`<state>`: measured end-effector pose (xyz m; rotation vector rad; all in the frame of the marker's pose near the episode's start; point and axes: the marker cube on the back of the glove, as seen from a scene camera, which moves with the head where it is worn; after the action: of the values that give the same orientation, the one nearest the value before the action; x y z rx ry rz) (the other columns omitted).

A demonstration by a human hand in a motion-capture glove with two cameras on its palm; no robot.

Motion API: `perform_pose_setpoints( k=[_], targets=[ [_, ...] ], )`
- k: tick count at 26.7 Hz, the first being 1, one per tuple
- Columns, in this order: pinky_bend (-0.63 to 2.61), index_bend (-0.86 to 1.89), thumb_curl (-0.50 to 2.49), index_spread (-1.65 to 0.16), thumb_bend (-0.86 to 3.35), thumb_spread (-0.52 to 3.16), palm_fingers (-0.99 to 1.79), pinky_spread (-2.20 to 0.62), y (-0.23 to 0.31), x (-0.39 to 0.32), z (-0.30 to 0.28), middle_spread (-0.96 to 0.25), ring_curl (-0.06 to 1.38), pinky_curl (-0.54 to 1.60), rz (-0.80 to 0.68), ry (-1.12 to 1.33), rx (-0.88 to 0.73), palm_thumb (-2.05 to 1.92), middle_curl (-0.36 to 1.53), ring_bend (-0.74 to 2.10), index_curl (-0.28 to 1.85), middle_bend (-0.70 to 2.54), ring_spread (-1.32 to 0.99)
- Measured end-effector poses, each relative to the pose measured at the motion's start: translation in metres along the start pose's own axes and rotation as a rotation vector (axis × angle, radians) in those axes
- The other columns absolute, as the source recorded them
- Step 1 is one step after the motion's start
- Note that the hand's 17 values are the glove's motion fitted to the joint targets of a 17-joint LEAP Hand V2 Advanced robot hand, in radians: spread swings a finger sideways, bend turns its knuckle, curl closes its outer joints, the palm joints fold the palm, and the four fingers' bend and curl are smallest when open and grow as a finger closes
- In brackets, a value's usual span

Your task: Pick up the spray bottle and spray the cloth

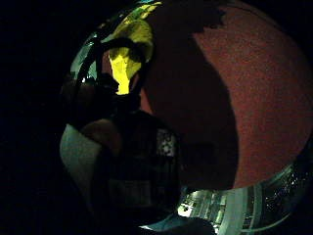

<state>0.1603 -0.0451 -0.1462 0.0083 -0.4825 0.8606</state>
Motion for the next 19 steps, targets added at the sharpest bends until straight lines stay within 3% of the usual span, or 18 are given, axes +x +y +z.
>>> perform_pose_setpoints(
  k=[19],
  targets=[
    [0.20, 0.14, 0.63, -0.21, -0.03, 0.79, 1.11, 0.24, -0.0037, -0.0022, 0.0065, -0.06, 0.39, 0.36, 0.035, 0.021, -0.041, 0.91, 0.46, 0.37, 0.42, 0.29, 0.00]
  ],
)
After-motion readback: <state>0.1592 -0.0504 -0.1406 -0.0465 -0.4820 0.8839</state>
